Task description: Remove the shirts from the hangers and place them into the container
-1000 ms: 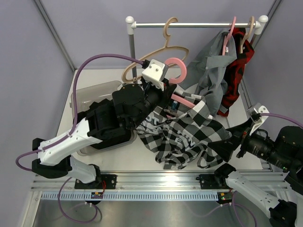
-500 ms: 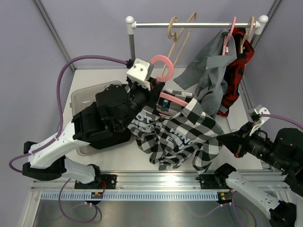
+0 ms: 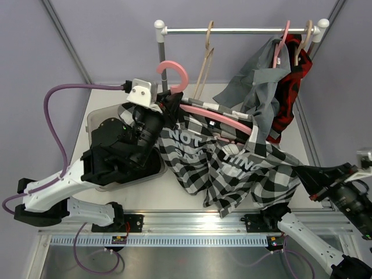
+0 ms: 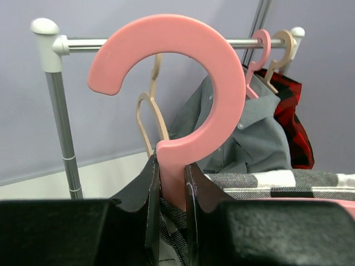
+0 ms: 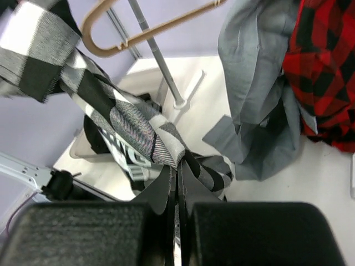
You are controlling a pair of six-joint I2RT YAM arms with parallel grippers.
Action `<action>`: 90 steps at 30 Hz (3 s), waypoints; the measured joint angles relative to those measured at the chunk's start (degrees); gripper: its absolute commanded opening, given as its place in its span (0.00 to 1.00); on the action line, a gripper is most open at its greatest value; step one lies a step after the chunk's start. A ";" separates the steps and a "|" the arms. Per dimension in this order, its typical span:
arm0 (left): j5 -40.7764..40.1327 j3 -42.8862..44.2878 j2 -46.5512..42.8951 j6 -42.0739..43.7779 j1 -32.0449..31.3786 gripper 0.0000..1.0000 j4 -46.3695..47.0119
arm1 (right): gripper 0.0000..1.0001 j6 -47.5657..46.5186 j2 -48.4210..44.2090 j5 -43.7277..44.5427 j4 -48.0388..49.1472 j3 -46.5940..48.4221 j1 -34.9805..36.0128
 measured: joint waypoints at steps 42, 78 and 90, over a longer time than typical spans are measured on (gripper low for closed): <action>12.15 4.96 1.60 -8.22 1.62 0.00 -19.74 | 0.77 -5.42 27.06 -29.57 6.32 20.65 0.04; -0.11 -6.14 -17.42 -8.07 0.26 0.99 -22.10 | 0.00 -5.90 28.65 -32.17 -1.22 13.29 0.09; 1.33 -27.69 -22.16 -10.21 0.26 0.99 -22.36 | 0.00 -5.09 27.61 -34.27 -8.35 23.45 0.09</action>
